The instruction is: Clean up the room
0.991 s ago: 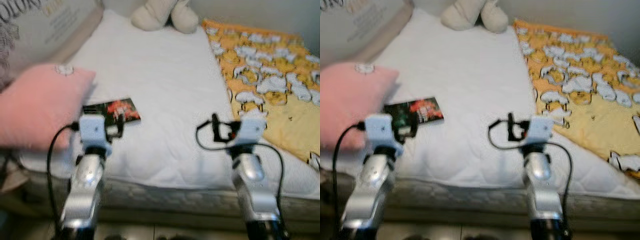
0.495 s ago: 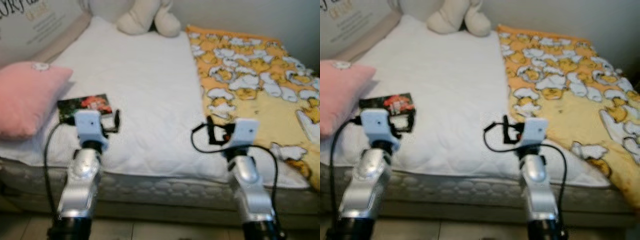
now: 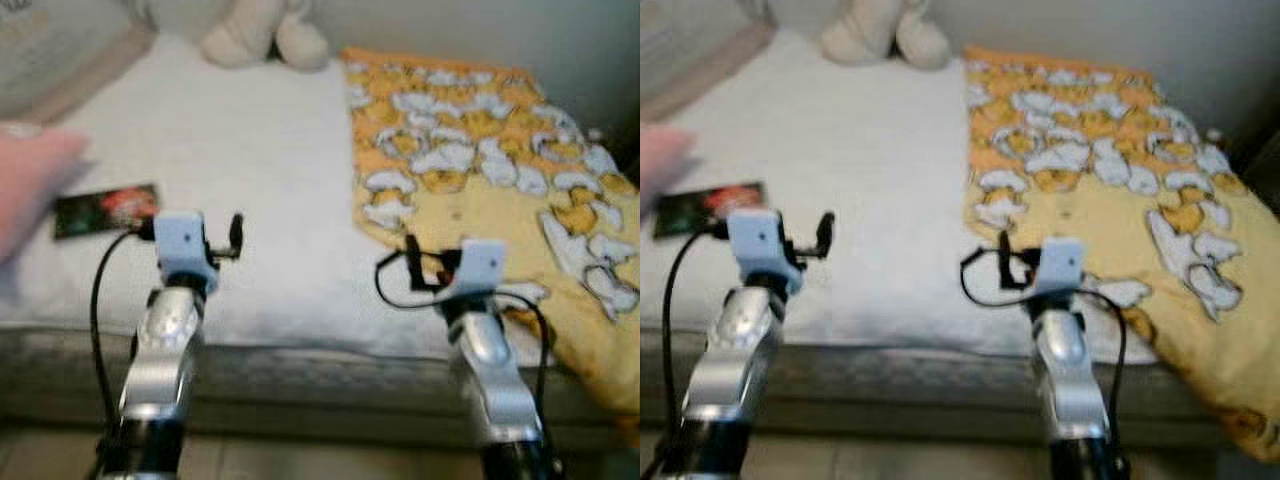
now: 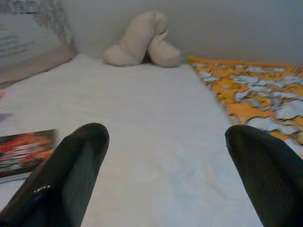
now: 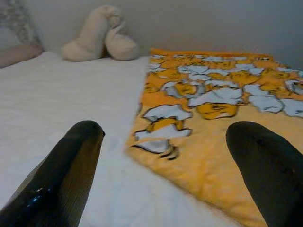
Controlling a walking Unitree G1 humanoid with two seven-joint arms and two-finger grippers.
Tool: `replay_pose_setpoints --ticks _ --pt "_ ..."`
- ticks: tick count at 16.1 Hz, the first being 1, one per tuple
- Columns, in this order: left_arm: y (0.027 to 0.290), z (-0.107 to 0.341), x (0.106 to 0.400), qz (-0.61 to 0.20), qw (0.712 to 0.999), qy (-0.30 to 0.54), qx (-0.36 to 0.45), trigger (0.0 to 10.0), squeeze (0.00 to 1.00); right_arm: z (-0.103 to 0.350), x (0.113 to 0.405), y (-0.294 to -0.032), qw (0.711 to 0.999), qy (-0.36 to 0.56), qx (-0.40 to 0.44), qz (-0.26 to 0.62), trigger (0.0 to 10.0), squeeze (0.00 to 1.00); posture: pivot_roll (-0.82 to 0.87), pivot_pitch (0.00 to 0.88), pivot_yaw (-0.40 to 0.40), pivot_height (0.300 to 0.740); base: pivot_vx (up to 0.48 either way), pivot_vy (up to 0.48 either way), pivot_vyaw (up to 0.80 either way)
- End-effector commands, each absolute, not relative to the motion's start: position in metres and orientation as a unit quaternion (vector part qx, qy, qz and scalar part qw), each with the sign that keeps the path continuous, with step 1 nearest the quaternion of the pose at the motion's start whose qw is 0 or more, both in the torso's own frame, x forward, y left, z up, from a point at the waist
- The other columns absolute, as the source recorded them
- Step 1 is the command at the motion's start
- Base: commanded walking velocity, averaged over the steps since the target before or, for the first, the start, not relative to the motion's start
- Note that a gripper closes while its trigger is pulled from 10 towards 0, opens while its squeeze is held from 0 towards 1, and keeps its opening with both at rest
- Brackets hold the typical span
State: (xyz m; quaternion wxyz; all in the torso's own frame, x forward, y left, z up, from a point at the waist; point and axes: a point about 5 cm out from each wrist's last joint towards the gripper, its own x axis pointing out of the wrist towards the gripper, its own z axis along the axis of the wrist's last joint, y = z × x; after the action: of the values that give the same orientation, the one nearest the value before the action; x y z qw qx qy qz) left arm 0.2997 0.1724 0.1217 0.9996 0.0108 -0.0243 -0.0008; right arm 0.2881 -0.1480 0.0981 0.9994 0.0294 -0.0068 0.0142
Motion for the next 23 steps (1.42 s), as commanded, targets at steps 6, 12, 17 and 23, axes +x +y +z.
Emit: replay_pose_setpoints --ticks 6,12,17,23 --pt "0.16 0.129 0.306 -0.022 0.999 -0.035 0.005 10.0 0.0 0.103 0.293 -0.152 1.0 -0.017 0.022 0.008 10.0 0.0 0.04 0.0 -0.051 0.74 0.294 -0.376 0.0" --pt "0.155 0.129 0.304 -0.035 0.999 -0.038 0.003 10.0 0.0 0.102 0.293 -0.154 1.0 -0.014 0.019 0.005 10.0 0.0 0.04 0.0 -0.052 0.74 0.299 -0.371 0.0" --pt "0.154 0.129 0.304 -0.041 0.998 -0.039 0.006 10.0 0.0 0.1 0.292 -0.155 1.0 -0.012 0.018 0.002 10.0 0.0 0.03 0.0 -0.046 0.74 0.3 -0.37 0.0" --pt "0.163 0.131 0.309 -0.038 0.998 -0.033 0.044 10.0 0.0 0.108 0.314 -0.173 0.999 -0.01 0.021 -0.034 10.0 0.0 0.07 0.0 -0.034 0.74 0.169 -0.166 0.0"
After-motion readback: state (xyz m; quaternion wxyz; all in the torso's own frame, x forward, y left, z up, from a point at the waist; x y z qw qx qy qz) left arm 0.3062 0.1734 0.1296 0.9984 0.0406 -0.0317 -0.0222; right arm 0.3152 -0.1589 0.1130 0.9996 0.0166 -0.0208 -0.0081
